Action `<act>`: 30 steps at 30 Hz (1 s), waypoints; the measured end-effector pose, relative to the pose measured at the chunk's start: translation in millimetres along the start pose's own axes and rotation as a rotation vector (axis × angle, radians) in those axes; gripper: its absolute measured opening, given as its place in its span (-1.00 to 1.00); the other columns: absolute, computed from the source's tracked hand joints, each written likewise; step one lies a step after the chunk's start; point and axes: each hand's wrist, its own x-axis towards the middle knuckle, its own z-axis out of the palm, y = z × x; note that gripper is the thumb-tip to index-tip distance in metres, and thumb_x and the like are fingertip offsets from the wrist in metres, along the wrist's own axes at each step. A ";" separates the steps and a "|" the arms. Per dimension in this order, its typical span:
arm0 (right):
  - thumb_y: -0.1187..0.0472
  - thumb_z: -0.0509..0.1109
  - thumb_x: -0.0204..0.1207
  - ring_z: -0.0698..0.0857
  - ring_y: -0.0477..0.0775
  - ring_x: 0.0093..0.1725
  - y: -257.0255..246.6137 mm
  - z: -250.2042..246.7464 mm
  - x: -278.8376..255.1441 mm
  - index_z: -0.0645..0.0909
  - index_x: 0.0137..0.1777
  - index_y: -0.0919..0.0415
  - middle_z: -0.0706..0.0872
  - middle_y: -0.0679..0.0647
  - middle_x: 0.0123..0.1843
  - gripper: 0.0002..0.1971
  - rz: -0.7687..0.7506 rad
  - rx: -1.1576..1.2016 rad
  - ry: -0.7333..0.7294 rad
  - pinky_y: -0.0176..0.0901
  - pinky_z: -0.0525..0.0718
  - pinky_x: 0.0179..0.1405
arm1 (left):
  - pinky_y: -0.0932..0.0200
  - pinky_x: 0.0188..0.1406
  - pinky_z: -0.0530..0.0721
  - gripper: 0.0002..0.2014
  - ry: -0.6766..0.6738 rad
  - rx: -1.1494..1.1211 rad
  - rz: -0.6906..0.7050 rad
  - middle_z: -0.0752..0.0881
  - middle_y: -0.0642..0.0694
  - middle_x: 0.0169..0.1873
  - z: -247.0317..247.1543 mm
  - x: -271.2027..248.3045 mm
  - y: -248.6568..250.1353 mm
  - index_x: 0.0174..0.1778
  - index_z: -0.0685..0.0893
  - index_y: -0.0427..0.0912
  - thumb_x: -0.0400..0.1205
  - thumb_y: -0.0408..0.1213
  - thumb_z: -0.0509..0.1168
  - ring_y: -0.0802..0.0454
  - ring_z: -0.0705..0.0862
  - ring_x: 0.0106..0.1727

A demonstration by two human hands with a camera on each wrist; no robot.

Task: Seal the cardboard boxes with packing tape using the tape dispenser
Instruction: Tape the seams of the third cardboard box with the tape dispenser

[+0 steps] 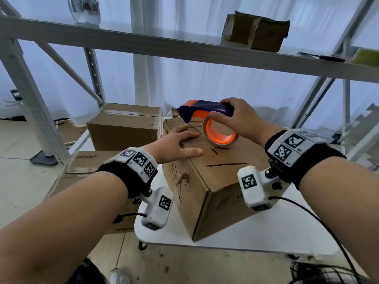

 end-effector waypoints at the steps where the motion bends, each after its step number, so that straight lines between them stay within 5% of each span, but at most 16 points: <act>1: -0.17 0.42 0.48 0.65 0.06 0.02 -3.2 -3.4 2.2 0.55 0.29 0.23 0.66 0.14 0.10 -0.45 -0.006 -0.052 -0.031 -0.15 0.59 0.02 | -0.30 0.61 -0.03 -0.32 0.005 -0.026 0.009 0.04 0.19 0.64 -0.2 2.3 -1.4 0.50 0.36 0.34 0.44 0.32 0.32 -0.19 -0.09 0.66; 5: -0.17 0.36 0.53 0.62 0.16 0.13 -12.3 -17.4 8.5 0.51 0.36 0.30 0.66 0.22 0.21 -0.40 0.025 -0.232 -0.130 -0.06 0.55 0.16 | -0.07 0.58 0.07 -0.42 0.022 -0.091 0.061 0.12 0.09 0.63 -2.7 13.1 -1.0 0.50 0.44 0.23 0.53 0.14 0.35 -0.03 0.07 0.64; 9: -0.27 0.21 0.57 0.59 0.16 0.29 -9.9 -27.5 11.8 0.15 0.65 0.02 0.59 0.13 0.40 -0.28 0.058 -0.427 -0.249 -0.02 0.49 0.30 | -0.09 0.61 0.14 -0.52 0.011 -0.146 0.127 0.17 0.07 0.62 -4.6 29.0 -5.6 0.45 0.51 0.18 0.58 0.03 0.35 0.00 0.14 0.62; 12: -0.04 0.35 0.59 0.60 0.13 0.02 -1.2 -33.0 17.5 0.48 0.29 0.21 0.67 0.18 0.14 -0.60 0.129 -0.545 -0.208 -0.06 0.55 0.03 | -0.10 0.61 0.15 -0.58 0.030 -0.159 0.149 0.25 0.05 0.60 -5.9 36.5 -5.6 0.42 0.56 0.12 0.61 -0.03 0.33 0.01 0.18 0.61; 15: 0.32 0.33 0.52 0.61 0.19 0.01 4.9 -34.1 23.4 0.58 0.16 0.35 0.67 0.27 0.09 -0.77 0.204 -0.622 -0.137 -0.07 0.57 -0.05 | -0.03 0.60 0.14 -0.58 0.066 -0.082 0.143 0.27 0.04 0.60 -6.8 34.2 -1.6 0.43 0.56 0.09 0.63 -0.01 0.30 0.00 0.22 0.61; 20: 0.33 0.41 0.47 0.58 0.13 0.07 0.5 -24.8 27.2 0.52 0.30 0.32 0.63 0.21 0.16 -0.61 0.242 -0.375 -0.142 -0.08 0.57 0.01 | -0.04 0.59 0.07 -0.32 -0.055 0.028 0.098 0.07 0.10 0.66 -11.3 24.1 2.8 0.57 0.35 0.16 0.52 0.26 0.25 0.00 0.09 0.65; 27: 0.35 0.43 0.51 0.58 0.07 0.16 -5.5 -12.7 26.6 0.42 0.44 0.19 0.59 0.14 0.26 -0.50 -0.065 0.056 0.125 -0.25 0.50 0.13 | 0.20 0.49 0.19 -0.49 0.102 -0.040 0.184 0.35 0.10 0.56 1.9 28.9 3.4 0.47 0.53 0.03 0.60 0.07 0.31 0.13 0.31 0.54; 30: 0.39 0.41 0.53 0.54 0.12 0.31 -1.5 -11.8 29.9 0.41 0.49 0.19 0.54 0.20 0.37 -0.47 -0.125 -0.050 0.096 -0.27 0.46 0.23 | 0.27 0.44 0.21 -0.54 0.107 -0.038 0.203 0.41 0.09 0.52 2.3 36.0 4.9 0.44 0.57 0.00 0.62 0.02 0.31 0.14 0.36 0.50</act>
